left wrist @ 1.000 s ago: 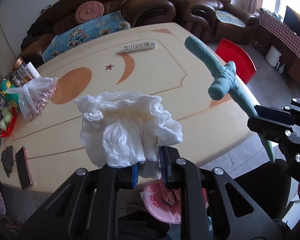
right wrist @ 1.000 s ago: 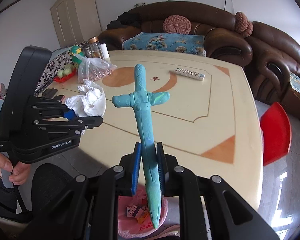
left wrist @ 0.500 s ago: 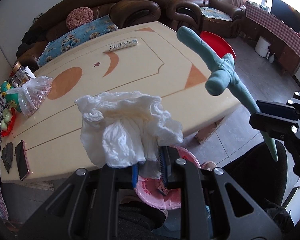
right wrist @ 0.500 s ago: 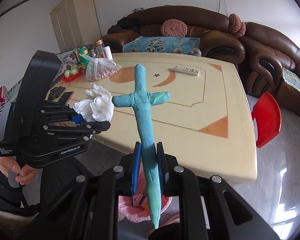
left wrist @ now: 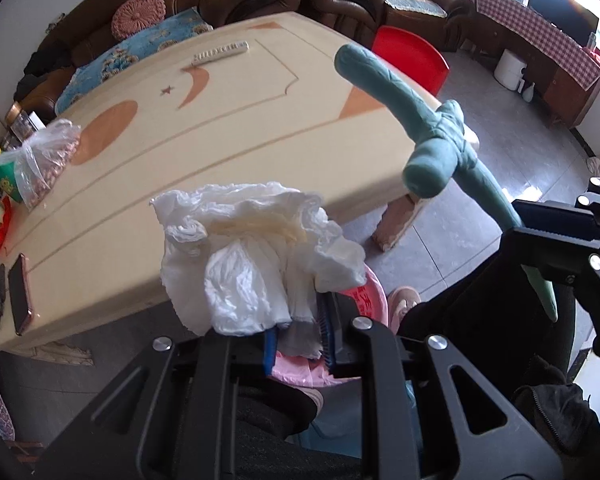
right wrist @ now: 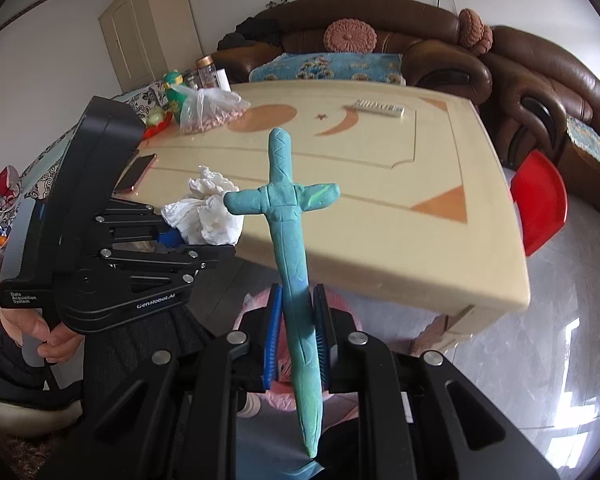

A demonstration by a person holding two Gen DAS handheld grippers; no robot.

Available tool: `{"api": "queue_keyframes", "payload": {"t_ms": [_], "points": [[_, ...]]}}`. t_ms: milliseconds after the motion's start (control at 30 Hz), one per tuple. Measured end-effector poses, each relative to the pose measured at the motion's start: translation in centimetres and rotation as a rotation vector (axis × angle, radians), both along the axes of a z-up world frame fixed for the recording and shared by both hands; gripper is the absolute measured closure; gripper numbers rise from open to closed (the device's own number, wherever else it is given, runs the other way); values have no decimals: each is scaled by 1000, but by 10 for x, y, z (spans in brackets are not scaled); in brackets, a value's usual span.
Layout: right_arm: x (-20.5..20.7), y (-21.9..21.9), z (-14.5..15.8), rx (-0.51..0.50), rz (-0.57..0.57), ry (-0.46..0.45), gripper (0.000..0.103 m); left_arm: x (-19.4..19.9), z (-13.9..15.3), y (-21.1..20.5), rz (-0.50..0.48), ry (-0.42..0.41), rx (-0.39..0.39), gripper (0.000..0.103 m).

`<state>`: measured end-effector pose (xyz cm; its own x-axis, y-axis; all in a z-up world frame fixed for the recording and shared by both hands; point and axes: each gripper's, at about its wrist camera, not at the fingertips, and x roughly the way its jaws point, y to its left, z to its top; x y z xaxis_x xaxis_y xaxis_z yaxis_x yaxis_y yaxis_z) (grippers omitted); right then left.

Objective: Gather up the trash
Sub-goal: 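Lift the tissue and teal sword over the pink bin with both tools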

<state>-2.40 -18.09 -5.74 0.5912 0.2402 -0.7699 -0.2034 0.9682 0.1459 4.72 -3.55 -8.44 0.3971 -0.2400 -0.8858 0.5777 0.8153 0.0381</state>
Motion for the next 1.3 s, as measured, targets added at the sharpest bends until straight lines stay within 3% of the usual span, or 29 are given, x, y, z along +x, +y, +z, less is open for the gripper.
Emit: {"api": "queue_keyframes", "payload": {"t_ms": [433, 1300], "points": [[-2, 5, -58, 16, 14, 116, 87, 9, -74, 14, 49, 156, 19, 85], [66, 11, -219, 21, 60, 445, 87, 58, -223, -1, 117, 501, 89, 85]]}}
